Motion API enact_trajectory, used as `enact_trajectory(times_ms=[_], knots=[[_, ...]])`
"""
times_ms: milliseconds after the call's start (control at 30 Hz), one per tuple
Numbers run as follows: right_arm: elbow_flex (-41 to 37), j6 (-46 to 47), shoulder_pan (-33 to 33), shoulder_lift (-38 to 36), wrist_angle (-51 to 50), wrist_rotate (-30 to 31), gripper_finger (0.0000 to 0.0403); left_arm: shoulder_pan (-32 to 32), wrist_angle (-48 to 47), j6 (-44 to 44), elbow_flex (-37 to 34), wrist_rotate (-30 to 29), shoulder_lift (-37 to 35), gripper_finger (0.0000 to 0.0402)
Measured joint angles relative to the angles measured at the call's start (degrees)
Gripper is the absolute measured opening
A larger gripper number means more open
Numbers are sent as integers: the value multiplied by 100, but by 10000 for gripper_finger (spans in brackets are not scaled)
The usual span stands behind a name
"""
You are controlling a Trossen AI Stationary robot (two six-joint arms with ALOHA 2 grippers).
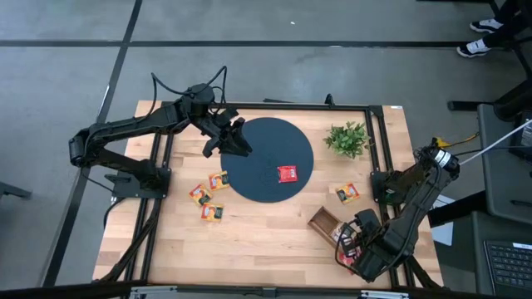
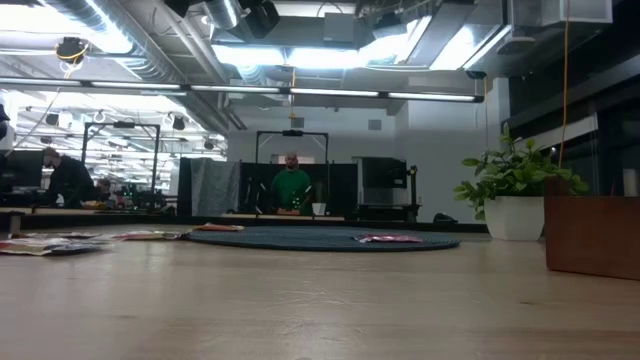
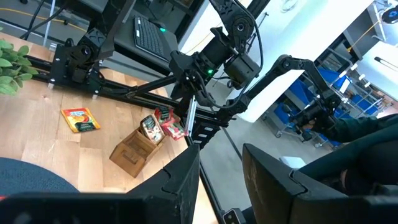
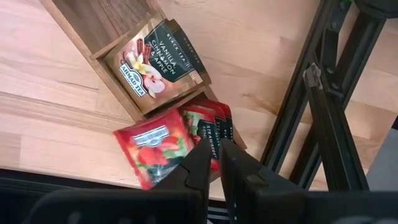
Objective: Pick & Place Tea
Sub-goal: Put the red tea bag into the right section of the wooden organizer
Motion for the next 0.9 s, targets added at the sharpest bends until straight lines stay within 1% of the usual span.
enact_trajectory(times_ms=[233,333,400,500,567,767,900], knots=[[0,108,-13,0,138,-4,39,1,0,0,0,0,0,118],[0,186,-22,-33,417,1,39,1,0,-15,0,0,0,118],[0,195,-22,-157,698,231,39,-1,-2,-22,0,2,0,118],[6,140,-22,-411,908,875,39,-29,-14,-19,0,27,0,118],[7,138,-25,-547,1000,1100,39,-74,-44,-20,0,22,0,118],[7,122,68,-647,1779,1141,39,-395,-87,-15,0,-11,2,118],[7,117,95,-669,2117,1141,39,-673,-169,95,0,-326,2,118]])
